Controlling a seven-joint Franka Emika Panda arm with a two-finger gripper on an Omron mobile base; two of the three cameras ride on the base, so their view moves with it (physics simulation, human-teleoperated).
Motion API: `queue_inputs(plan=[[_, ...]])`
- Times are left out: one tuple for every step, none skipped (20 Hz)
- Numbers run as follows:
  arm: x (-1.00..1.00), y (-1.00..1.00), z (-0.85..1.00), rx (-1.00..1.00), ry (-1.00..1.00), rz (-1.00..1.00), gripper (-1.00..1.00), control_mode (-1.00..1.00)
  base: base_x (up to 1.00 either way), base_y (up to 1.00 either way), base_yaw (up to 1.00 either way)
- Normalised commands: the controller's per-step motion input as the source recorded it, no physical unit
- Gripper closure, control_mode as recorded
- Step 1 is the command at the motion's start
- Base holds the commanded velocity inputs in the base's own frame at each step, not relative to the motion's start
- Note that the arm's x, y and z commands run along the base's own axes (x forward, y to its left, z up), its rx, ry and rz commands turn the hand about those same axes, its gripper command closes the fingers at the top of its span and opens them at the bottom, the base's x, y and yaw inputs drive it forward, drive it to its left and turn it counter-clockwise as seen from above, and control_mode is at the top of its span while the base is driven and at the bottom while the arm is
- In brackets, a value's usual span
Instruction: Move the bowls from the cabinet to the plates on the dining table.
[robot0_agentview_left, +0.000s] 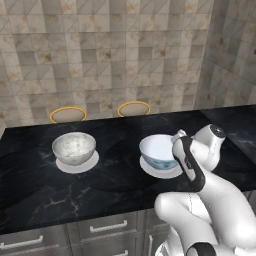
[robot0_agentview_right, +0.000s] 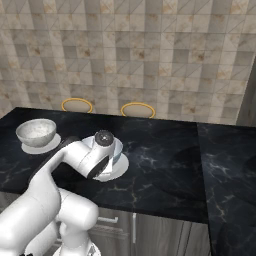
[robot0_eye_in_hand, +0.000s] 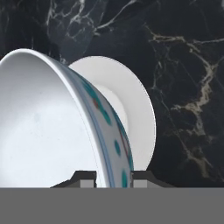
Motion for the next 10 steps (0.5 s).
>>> queue_inputs(plan=[[0.09,0.00,-0.23,0.00,0.00,0.00,1.00,-1.00,0.00,0.00,0.00],[0.08,0.00,-0.24,0.00,0.01,0.00,1.00,-1.00,0.00,0.00,0.00],[0.09,0.00,-0.25,0.00,0.00,0.00,1.00,-1.00,0.00,0.00,0.00],[0.10,0.00,-0.25,0.00,0.00,0.00,1.00,-1.00,0.00,0.00,0.00],[0.12,0.00,-0.26,0.00,0.00,0.00,1.00,-1.00,0.00,0.00,0.00],[0.16,0.00,-0.26,0.00,0.00,0.00,1.00,-1.00,0.00,0.00,0.00],[0.20,0.00,-0.27,0.00,0.00,0.00,1.00,-1.00,0.00,0.00,0.00],[0.21,0.00,-0.28,0.00,0.00,0.00,1.00,-1.00,0.00,0.00,0.00],[0.24,0.00,-0.26,0.00,0.00,0.00,1.00,-1.00,0.00,0.00,0.00],[0.21,0.00,-0.23,0.00,0.00,0.00,1.00,-1.00,0.00,0.00,0.00]])
